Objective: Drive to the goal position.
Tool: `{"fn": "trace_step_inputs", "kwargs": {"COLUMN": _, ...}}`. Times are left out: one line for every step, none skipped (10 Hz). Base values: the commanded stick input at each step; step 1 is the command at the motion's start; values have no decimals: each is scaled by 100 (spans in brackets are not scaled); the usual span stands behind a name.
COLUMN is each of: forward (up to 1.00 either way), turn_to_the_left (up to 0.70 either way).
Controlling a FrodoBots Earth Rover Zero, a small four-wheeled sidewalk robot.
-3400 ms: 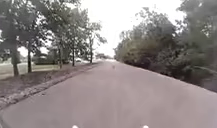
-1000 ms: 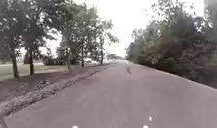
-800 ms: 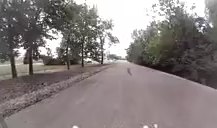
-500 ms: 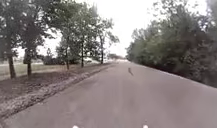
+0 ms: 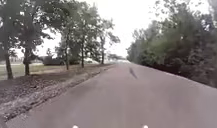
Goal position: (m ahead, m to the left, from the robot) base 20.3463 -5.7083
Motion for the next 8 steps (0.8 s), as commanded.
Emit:
{"fn": "trace_step_inputs", "kwargs": {"forward": 70, "turn_to_the_left": -18}}
{"fn": "trace_step_inputs", "kwargs": {"forward": 70, "turn_to_the_left": -35}}
{"fn": "trace_step_inputs", "kwargs": {"forward": 70, "turn_to_the_left": -35}}
{"fn": "trace_step_inputs", "kwargs": {"forward": 70, "turn_to_the_left": -35}}
{"fn": "trace_step_inputs", "kwargs": {"forward": 70, "turn_to_the_left": -35}}
{"fn": "trace_step_inputs", "kwargs": {"forward": 70, "turn_to_the_left": -8}}
{"fn": "trace_step_inputs", "kwargs": {"forward": 70, "turn_to_the_left": 0}}
{"fn": "trace_step_inputs", "kwargs": {"forward": 70, "turn_to_the_left": 0}}
